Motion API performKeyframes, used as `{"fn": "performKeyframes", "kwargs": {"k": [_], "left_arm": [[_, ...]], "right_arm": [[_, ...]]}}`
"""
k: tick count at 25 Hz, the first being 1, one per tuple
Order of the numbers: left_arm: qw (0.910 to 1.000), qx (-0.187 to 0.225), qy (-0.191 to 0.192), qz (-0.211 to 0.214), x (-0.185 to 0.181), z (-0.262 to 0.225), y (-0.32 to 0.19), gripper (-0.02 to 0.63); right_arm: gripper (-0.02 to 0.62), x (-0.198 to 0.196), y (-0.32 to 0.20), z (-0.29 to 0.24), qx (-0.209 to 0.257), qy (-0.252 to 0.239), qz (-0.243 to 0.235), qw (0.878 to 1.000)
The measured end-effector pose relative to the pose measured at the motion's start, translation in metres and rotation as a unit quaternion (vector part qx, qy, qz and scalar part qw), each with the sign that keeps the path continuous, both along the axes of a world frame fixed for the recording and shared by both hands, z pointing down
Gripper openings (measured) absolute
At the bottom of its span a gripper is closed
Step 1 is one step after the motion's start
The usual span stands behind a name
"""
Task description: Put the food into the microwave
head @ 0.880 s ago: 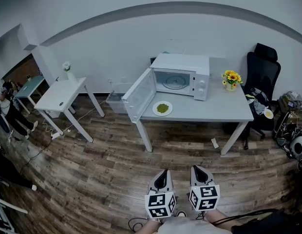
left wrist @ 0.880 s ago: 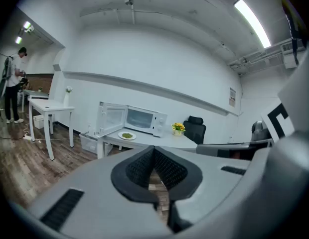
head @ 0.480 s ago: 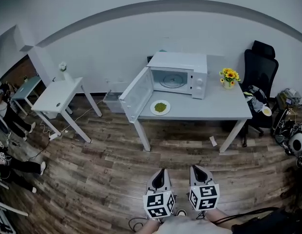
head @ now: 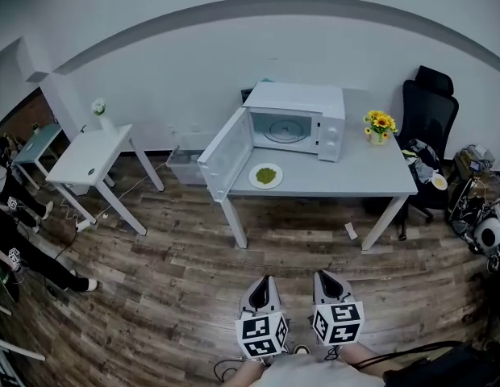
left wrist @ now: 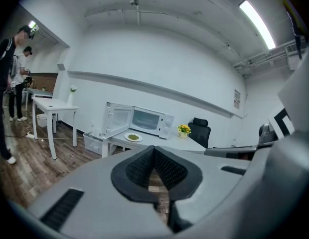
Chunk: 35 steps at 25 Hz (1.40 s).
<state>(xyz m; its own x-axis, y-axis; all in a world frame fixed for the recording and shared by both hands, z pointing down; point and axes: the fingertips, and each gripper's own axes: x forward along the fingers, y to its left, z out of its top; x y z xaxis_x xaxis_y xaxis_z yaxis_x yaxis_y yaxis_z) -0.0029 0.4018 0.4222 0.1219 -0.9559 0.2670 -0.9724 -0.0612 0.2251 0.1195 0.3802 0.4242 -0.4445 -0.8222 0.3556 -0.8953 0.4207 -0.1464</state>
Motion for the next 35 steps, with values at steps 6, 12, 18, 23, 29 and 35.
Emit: {"fn": "performKeyframes", "kwargs": {"k": [6, 12, 18, 23, 29, 35], "left_arm": [[0.9999, 0.000, -0.006, 0.015, -0.015, -0.002, -0.011, 0.002], [0.9997, -0.002, -0.007, 0.024, -0.024, 0.001, -0.017, 0.002], [0.9997, -0.006, -0.008, 0.024, -0.030, 0.003, -0.023, 0.002], [0.9995, -0.009, -0.009, 0.030, -0.029, 0.007, -0.031, 0.002], [0.9993, -0.013, -0.016, 0.030, -0.032, 0.011, -0.052, 0.002], [0.9994, -0.012, -0.021, 0.025, -0.034, 0.008, -0.080, 0.002]], "right_arm": [[0.016, -0.018, -0.007, 0.001, -0.003, -0.002, 0.007, 1.000], [0.015, -0.027, -0.009, 0.008, -0.011, 0.000, 0.015, 1.000], [0.015, -0.030, -0.014, 0.009, -0.015, 0.001, 0.019, 1.000], [0.016, -0.031, -0.022, 0.015, -0.021, 0.005, 0.021, 1.000], [0.015, -0.034, -0.044, 0.020, -0.024, 0.005, 0.019, 1.000], [0.016, -0.036, -0.075, 0.015, -0.020, 0.000, 0.015, 1.000]]}}
